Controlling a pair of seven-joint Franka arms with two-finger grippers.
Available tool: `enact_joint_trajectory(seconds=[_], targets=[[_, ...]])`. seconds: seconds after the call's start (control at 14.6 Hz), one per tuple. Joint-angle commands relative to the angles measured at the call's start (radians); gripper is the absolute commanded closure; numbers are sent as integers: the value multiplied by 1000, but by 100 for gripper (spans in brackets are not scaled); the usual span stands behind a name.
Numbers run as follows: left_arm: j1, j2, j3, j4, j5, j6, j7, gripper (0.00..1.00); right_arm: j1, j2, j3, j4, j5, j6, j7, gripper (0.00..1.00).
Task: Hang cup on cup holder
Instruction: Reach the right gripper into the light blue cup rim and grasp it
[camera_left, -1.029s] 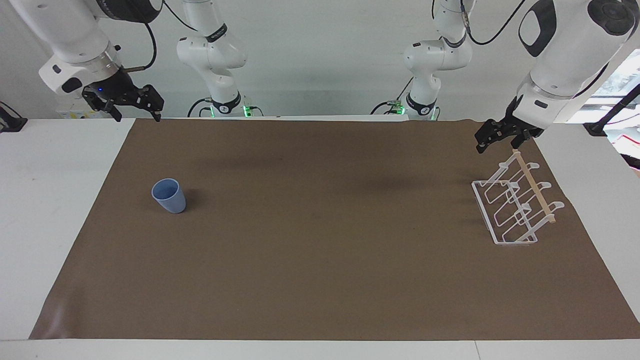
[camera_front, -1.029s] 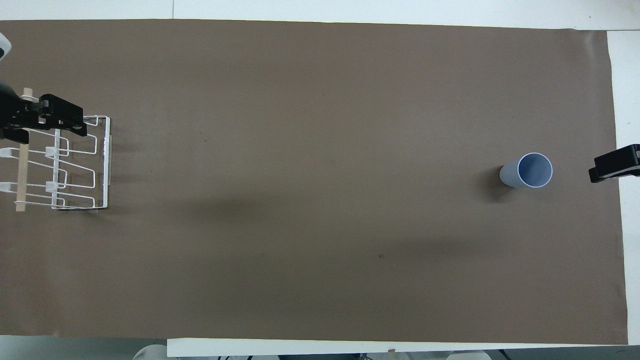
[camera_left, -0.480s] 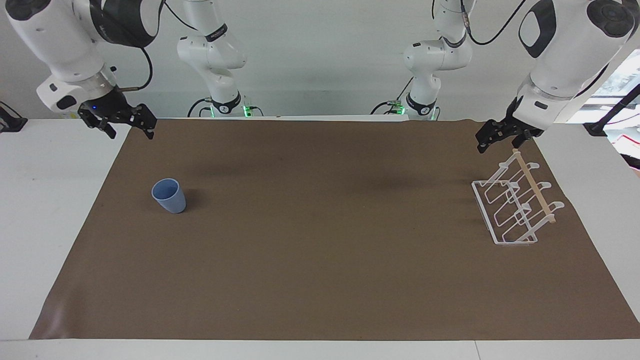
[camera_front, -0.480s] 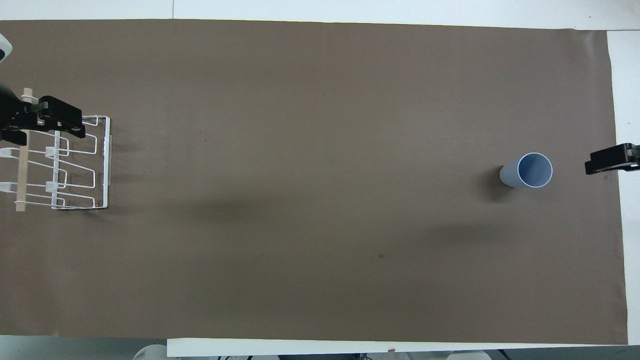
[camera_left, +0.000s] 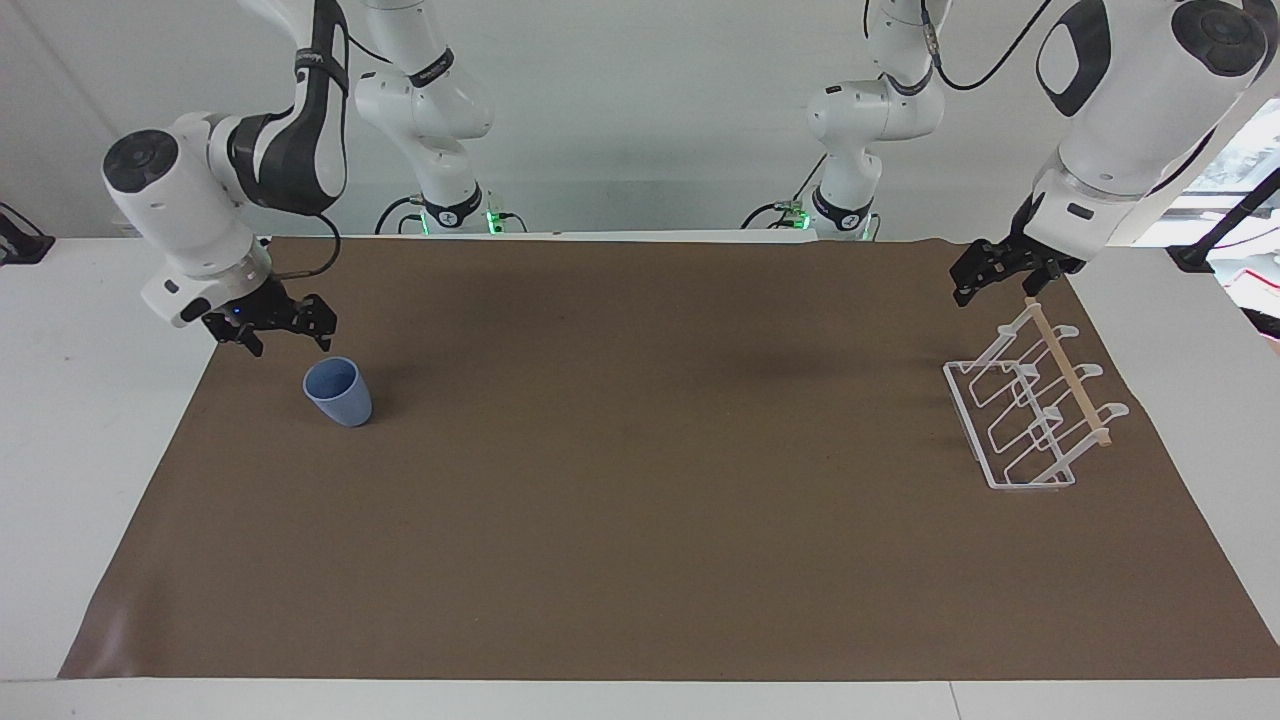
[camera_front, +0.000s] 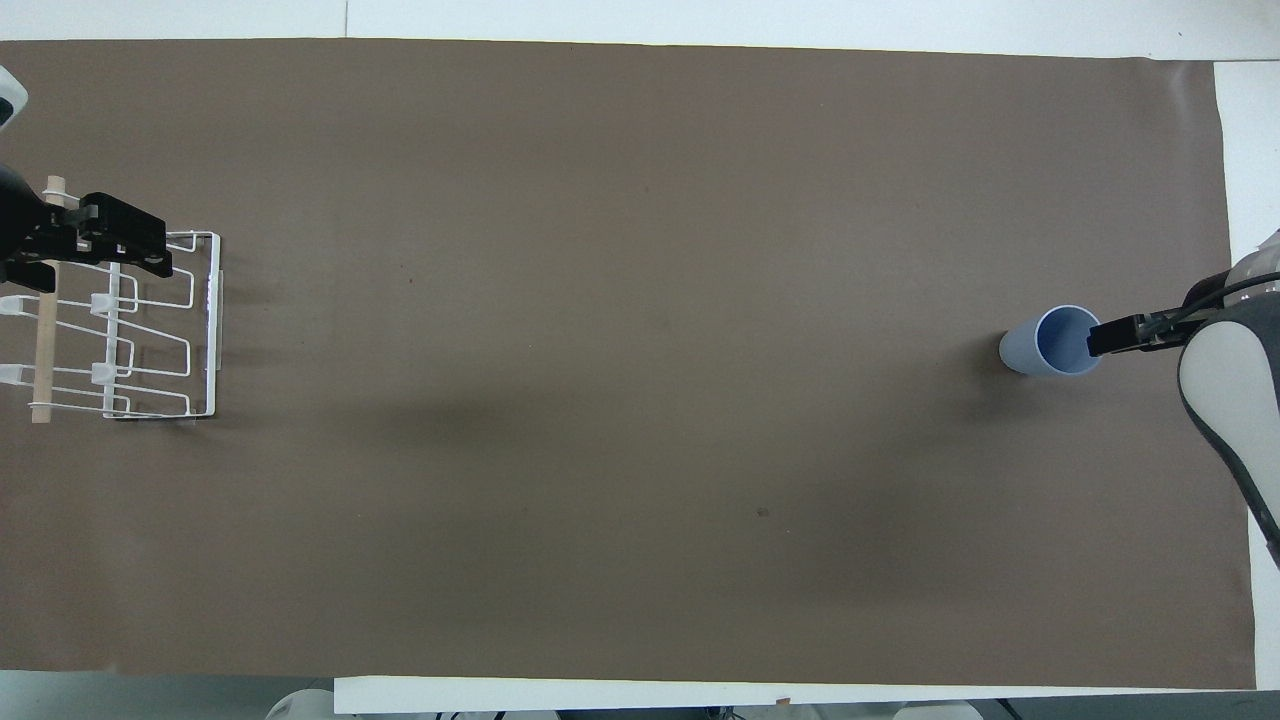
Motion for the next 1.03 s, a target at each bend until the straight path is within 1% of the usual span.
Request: enact_joint_trajectory(seconds=[0.0,0.07,0.14,0.34,0.48,0.55,0.69,0.75,0.89,0.96], targets=[[-13,-1,5,0,22,-5,-18,0,-12,44,7,-3,33,47,-32,0],[-13,-1,5,0,22,-5,-18,0,-12,54,7,-2,58,48,-30,0],[-13,-1,5,0,22,-7,-18,0,-12,58,7,-2,79,53,-29,2],[-10,-1,5,0,22,-7,-13,0,-7,65,7,-3,87,84,-44,6],[-11,-1,5,-2,22,-8,-18,0,-14,74,7,-28,87,88,-78,18],[-11,-1,5,0,22,-10,-22,0,-11,74,7,-38,87,114,-79,25],[-11,-1,5,-2,20,-8,-21,0,-11,71,7,-54,87,139,-86,43],[-11,-1,5,-2,20,-10,-19,0,-7,71,7,-54,87,137,-84,55],[-5,-2,5,-2,20,-16,-22,0,-6,71,7,-54,86,139,-81,89],[-5,-2,5,-2,20,-16,-24,0,-4,71,7,-54,86,139,-79,100]])
